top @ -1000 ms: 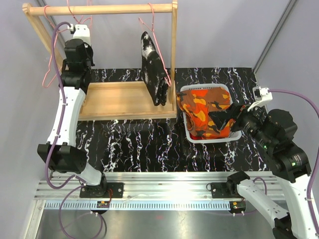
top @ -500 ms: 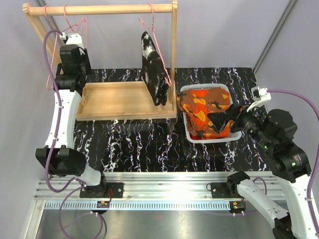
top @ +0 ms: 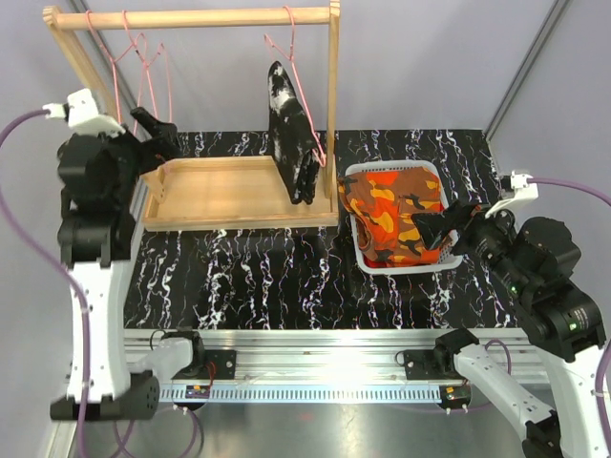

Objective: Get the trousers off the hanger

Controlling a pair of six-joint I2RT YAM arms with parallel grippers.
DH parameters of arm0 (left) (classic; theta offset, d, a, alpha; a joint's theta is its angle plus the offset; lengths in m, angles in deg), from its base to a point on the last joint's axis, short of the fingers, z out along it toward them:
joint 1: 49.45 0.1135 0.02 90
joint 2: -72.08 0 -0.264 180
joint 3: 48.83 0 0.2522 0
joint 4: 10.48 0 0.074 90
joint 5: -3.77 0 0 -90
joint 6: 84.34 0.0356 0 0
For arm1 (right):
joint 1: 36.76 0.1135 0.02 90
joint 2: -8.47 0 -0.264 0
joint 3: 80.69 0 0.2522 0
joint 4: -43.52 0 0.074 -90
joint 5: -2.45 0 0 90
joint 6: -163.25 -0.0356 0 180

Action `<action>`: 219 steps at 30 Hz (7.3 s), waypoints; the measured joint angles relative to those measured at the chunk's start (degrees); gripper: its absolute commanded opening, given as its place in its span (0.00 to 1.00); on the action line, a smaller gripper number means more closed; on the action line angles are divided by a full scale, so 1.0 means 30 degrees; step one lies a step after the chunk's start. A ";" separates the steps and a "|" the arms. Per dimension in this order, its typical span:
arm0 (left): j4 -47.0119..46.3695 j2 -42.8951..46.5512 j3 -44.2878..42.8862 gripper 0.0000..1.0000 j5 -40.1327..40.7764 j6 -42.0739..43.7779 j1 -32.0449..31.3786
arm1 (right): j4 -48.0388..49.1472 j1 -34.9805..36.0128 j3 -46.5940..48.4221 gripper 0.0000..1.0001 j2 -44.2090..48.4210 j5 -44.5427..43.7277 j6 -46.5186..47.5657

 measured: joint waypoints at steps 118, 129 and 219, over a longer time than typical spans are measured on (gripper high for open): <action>0.3468 -0.0401 -0.2470 0.00 0.1821 -0.4277 -0.9063 | 1.5810 1.7194 0.2033 0.98 -1.5817 -0.7322 1.0768; 0.2863 -0.0408 -0.2025 0.00 0.2499 -0.4765 -0.9581 | 1.6764 1.7806 0.1158 0.99 -1.5875 -0.8371 0.9901; 0.1392 0.2579 0.5836 0.00 0.2943 -0.3315 -1.0258 | 1.3799 1.3610 1.1453 0.00 -1.3930 -1.5562 1.9059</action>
